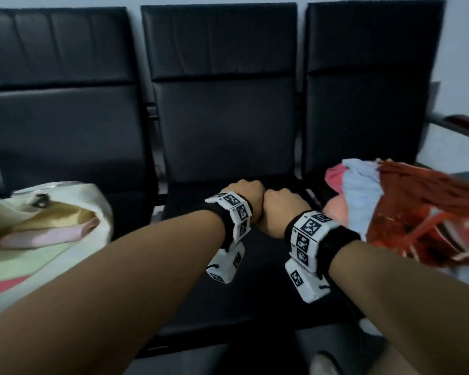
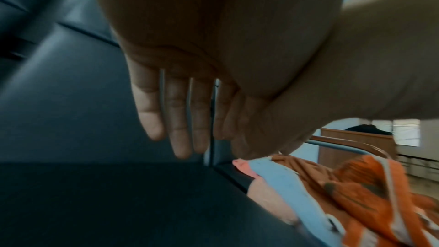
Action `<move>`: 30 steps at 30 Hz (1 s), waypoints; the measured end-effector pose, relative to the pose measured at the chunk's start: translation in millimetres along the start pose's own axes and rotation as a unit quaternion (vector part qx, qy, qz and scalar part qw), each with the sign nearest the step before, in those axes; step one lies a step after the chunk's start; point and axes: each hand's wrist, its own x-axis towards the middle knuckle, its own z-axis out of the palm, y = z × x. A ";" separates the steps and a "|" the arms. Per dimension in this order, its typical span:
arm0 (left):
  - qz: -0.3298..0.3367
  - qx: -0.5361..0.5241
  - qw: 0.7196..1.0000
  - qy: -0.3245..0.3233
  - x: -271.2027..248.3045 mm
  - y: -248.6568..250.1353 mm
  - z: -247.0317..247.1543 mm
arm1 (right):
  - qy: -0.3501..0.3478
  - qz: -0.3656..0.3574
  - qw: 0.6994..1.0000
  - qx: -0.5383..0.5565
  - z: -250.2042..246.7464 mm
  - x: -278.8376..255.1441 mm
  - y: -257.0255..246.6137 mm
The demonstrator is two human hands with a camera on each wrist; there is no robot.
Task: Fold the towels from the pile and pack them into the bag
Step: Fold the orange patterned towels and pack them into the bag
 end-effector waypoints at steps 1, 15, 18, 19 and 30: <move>0.018 -0.003 1.000 -0.006 8.5 21.9 6.9 | 0.007 0.017 1.000 0.005 2.1 -3.8 22.4; 0.192 -0.082 0.978 -0.007 75.0 221.8 62.8 | 0.129 0.174 0.976 0.003 7.5 -48.5 217.2; 0.193 -0.101 0.976 -0.014 81.9 239.7 69.4 | 0.143 0.192 0.971 0.024 12.1 -50.4 235.2; 0.191 -0.107 0.975 -0.021 83.9 243.6 71.3 | 0.142 0.196 0.970 0.028 13.8 -51.1 239.1; 0.172 -0.052 0.984 -0.010 90.3 265.4 96.1 | 0.139 0.186 0.972 0.024 30.6 -58.4 260.5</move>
